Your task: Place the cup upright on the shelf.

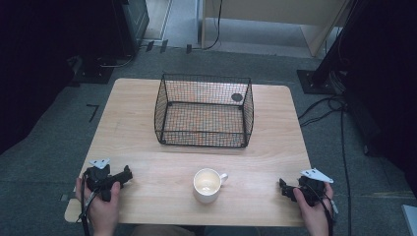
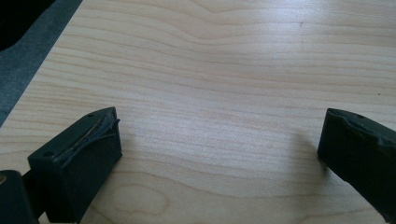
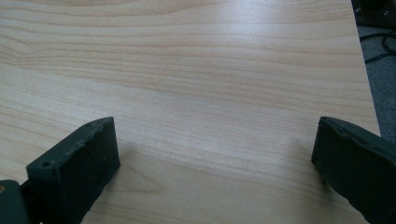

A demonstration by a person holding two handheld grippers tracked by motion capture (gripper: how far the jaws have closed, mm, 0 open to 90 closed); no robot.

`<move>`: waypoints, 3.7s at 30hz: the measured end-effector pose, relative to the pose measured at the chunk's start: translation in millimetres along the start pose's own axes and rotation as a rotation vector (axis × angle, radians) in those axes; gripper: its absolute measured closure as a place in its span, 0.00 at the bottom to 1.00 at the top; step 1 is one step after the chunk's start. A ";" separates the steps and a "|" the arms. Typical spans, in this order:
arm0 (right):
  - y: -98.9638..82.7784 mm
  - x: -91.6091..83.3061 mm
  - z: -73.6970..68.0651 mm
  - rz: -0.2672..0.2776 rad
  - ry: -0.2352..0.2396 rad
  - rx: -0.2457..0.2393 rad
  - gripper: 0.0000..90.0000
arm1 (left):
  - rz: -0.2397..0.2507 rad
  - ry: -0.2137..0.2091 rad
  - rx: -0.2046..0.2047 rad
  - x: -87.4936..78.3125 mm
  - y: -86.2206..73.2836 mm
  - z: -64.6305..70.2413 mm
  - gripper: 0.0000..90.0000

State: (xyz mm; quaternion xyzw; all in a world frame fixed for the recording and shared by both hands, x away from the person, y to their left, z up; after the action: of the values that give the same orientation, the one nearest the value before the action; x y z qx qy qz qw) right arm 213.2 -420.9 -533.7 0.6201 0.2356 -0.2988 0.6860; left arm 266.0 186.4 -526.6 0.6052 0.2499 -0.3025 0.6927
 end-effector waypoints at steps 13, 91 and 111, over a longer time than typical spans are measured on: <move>14.9 -17.1 -12.6 0.047 0.025 -0.002 0.01 | 0.000 0.000 0.000 0.0 0.0 0.0 0.00; 49.5 -48.2 -152.3 0.155 0.430 -0.229 0.20 | 0.000 0.000 0.000 0.0 0.0 0.0 0.00; 44.4 -42.6 -174.4 0.192 0.448 -0.279 0.68 | 0.000 0.000 0.000 0.0 0.0 0.0 0.00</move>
State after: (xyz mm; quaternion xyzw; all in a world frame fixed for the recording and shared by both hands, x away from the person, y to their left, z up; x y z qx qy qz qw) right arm 222.3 -240.6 -493.5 0.5900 0.3604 -0.0524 0.7206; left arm 266.0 186.4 -526.6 0.6052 0.2498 -0.3026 0.6926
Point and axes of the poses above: each handheld gripper's, and its own axes: x roughly forward along the jaws, y roughly out of its top, z roughly to its right, the point moved 1 cm from there along x, roughly forward along the jaws, and after that the axes turned 12 degrees about -y, right-handed, at the moved point
